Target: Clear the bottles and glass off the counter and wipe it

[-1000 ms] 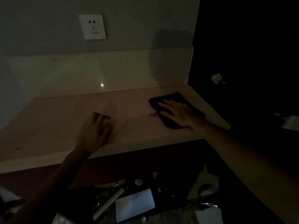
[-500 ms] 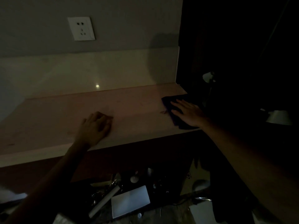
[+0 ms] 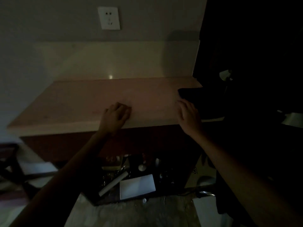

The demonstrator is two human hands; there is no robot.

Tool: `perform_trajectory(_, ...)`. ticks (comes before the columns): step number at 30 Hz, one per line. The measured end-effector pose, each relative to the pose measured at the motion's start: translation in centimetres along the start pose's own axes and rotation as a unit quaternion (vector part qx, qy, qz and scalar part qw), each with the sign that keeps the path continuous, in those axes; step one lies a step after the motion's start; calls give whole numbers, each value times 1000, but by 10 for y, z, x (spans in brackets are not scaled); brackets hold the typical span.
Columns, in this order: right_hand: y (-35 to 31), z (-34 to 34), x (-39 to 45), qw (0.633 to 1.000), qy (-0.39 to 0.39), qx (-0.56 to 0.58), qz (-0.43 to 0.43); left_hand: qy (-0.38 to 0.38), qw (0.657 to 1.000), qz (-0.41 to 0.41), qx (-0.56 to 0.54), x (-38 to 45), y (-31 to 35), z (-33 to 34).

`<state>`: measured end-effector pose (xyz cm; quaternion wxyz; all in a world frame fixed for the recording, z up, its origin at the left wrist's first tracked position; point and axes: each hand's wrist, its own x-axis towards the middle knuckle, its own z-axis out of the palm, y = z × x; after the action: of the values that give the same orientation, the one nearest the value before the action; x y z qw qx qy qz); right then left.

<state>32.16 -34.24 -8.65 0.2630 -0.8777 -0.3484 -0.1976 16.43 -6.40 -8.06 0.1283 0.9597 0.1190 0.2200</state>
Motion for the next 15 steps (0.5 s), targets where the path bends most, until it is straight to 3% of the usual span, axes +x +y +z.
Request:
perform_trajectory(2, -35, 16, -43, 995, 55, 45, -69, 66, 996, 11, -67, -49, 3, 3)
perform_trajectory(4, -64, 40, -97, 991, 28, 87, -100, 102, 984, -39, -139, -119, -3, 15)
perform_trajectory(6, -83, 77, -165, 983, -78, 144, -88, 96, 963, -157, -196, -210, -13, 37)
perform_trajectory(8, -86, 120, -240, 948, -262, 178, -24, 49, 909, -336, -242, -308, -28, 66)
perform_trajectory(11, -87, 161, -336, 820, -551, 131, 81, -78, 727, -616, -294, -453, -40, 91)
perform_trajectory(13, -89, 175, -380, 747, -647, 102, 111, -119, 583, -733, -328, -538, -30, 86)
perform_trajectory(15, -96, 190, -406, 705, -694, 72, 129, -88, 471, -804, -350, -606, -10, 77)
